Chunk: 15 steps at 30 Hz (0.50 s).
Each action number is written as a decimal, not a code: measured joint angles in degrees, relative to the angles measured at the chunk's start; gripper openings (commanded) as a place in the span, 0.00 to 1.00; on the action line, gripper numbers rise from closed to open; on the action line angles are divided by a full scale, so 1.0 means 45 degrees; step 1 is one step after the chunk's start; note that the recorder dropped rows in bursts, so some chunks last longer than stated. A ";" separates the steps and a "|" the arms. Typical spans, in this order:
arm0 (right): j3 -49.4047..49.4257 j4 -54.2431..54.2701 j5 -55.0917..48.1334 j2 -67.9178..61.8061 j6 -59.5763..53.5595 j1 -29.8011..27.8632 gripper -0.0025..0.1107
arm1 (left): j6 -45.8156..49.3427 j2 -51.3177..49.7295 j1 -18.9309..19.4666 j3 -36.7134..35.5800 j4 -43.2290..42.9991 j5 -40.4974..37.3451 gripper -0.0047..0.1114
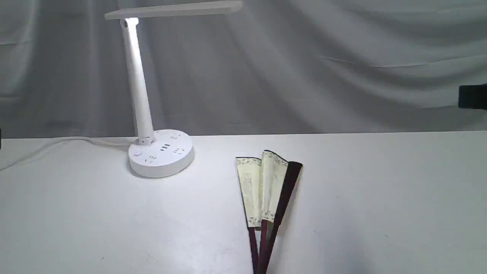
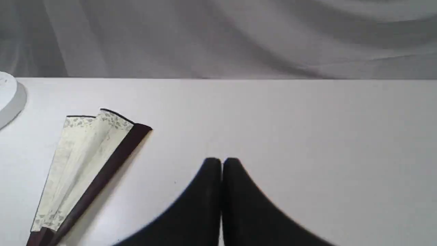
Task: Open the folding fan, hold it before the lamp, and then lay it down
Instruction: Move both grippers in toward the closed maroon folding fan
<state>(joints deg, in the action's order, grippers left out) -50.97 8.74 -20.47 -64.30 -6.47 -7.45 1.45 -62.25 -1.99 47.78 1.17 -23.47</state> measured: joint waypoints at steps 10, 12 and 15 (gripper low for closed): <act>0.0000 0.0232 0.0128 -0.1313 -0.0087 0.0000 0.02 | 0.0000 -0.1196 0.0000 0.0264 0.0238 -0.0179 0.04; 0.0000 0.0362 0.0124 -0.1499 -0.0150 0.0000 0.04 | 0.0000 -0.1355 0.0000 0.0291 0.0369 -0.0200 0.04; 0.0000 0.0641 -0.0042 -0.1769 -0.0396 0.0051 0.12 | 0.0000 -0.1555 0.0000 0.0312 0.0551 -0.0465 0.04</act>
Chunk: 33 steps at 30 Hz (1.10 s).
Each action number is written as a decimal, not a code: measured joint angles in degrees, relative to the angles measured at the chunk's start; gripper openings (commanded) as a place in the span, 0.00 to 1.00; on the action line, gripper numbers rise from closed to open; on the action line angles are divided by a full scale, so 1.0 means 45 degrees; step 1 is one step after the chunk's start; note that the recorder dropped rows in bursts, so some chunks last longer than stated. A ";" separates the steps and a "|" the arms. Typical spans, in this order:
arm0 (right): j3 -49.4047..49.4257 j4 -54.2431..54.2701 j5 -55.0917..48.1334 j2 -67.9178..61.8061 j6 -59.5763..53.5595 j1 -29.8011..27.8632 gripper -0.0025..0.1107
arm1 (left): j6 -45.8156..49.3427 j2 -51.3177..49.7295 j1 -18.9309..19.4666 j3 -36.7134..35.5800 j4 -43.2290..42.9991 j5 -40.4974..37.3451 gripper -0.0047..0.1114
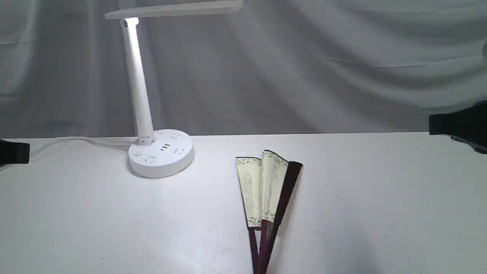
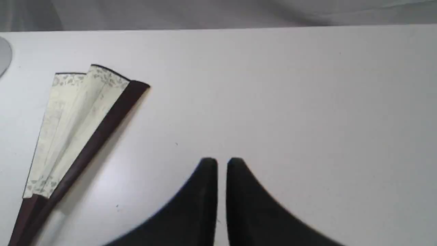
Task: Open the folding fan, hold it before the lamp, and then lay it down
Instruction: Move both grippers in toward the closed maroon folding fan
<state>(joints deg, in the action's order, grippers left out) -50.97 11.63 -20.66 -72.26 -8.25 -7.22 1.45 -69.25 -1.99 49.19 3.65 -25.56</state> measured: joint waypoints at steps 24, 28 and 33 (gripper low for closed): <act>0.0000 0.0858 -0.0410 -0.0292 -0.0519 0.1722 0.24 | 0.0234 -0.0932 0.0000 0.0000 0.0787 -0.0672 0.04; 0.0000 0.0977 -0.0420 -0.0292 -0.0519 0.1722 0.24 | 0.0338 -0.0932 0.0000 0.0000 0.0956 -0.0721 0.04; 0.0000 0.1502 -0.0629 -0.0292 -0.0823 0.1722 0.24 | 0.0391 -0.0932 0.0000 0.0000 0.0956 -0.0772 0.04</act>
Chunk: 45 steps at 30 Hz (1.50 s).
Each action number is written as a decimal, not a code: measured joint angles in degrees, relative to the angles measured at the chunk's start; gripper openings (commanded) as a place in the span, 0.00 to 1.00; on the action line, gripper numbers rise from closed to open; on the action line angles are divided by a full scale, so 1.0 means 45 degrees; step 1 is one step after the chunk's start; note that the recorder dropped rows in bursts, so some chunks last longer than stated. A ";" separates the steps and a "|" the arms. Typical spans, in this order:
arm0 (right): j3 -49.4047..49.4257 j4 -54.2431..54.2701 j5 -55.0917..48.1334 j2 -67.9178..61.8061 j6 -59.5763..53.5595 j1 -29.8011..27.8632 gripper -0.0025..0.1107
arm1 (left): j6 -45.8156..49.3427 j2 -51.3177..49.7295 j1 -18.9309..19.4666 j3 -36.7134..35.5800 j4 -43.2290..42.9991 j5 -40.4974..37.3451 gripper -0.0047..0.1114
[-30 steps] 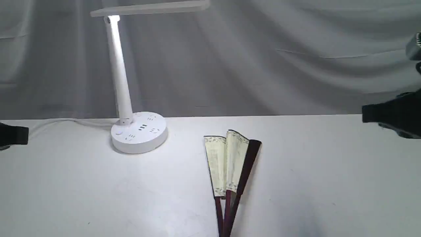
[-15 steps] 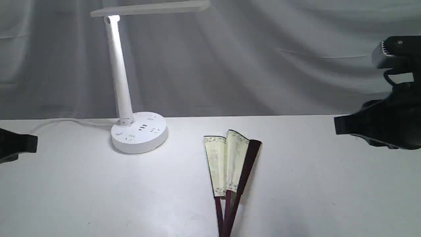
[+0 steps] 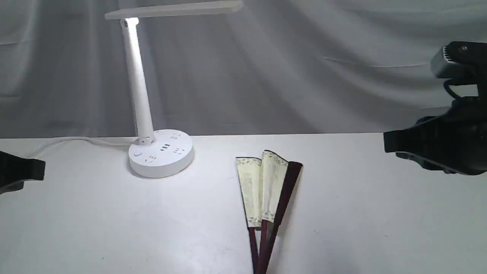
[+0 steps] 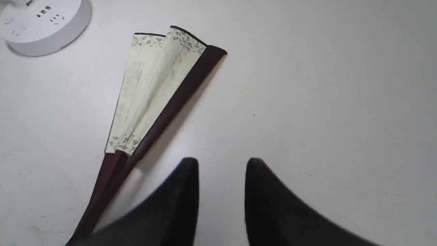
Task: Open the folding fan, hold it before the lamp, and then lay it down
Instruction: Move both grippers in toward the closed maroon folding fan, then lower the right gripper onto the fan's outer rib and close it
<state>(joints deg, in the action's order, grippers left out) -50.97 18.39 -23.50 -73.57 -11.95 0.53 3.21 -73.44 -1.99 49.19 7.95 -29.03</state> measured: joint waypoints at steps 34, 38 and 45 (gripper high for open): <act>-0.0813 0.4355 -0.0162 -0.4698 -0.2135 0.2283 0.43 | 0.0041 -0.0921 -0.3329 0.0006 -0.1183 -0.0652 0.04; -0.1702 0.5451 -0.0268 -0.5710 -0.2173 0.2283 0.43 | 0.0041 -0.0921 -0.3329 0.0006 -0.1183 -0.0652 0.04; -0.2597 0.6877 -0.0268 -0.7355 -0.2219 0.2283 0.43 | 0.0041 -0.0921 -0.3329 0.0006 -0.1183 -0.0652 0.04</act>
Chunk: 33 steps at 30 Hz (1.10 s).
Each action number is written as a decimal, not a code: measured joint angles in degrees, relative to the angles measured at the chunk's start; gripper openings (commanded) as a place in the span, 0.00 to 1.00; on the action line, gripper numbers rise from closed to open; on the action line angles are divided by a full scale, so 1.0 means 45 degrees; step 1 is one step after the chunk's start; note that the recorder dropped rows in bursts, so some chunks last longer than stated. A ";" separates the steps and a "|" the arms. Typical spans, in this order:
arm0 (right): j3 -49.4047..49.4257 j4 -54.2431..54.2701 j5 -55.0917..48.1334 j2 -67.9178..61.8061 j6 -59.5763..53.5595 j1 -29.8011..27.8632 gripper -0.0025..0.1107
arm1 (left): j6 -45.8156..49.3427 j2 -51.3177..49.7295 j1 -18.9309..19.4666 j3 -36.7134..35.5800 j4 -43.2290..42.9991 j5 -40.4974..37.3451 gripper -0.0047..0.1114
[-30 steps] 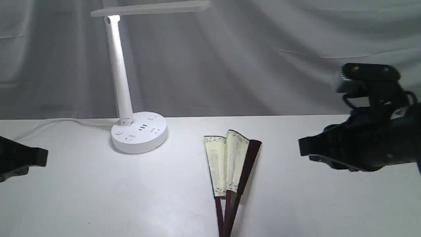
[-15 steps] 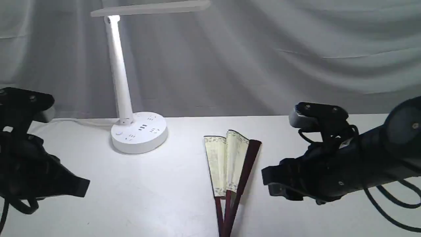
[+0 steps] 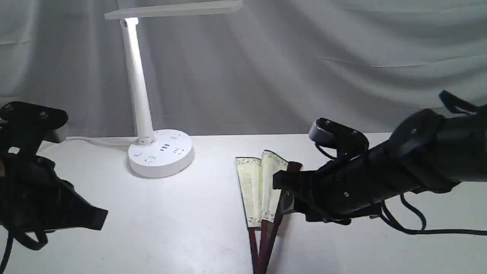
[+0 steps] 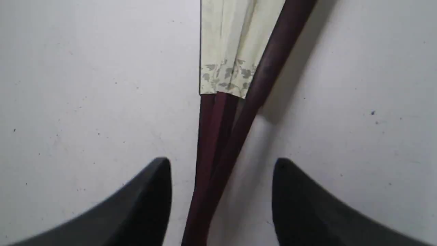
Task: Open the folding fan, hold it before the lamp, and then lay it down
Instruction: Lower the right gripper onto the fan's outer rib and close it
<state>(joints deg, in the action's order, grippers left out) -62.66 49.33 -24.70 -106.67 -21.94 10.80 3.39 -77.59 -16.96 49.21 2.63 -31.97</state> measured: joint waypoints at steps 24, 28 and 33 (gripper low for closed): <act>-0.2614 0.3702 -0.5104 -0.3287 -0.1535 -0.1996 0.43 | -0.0021 0.0000 0.0000 0.0000 0.0000 0.0000 0.04; -0.2614 0.5198 -0.5991 -0.3851 -0.2309 -0.2253 0.43 | -0.0021 0.0000 0.0000 0.0000 0.0000 0.0000 0.04; -0.2614 0.6161 -0.5956 -0.4401 -0.2579 -0.2253 0.43 | -0.0021 0.0000 0.0000 0.0000 0.0000 0.0000 0.04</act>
<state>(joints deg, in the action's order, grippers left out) -74.42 77.06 -51.51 -126.48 -33.54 0.66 3.30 -77.59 -16.96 49.21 2.63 -31.97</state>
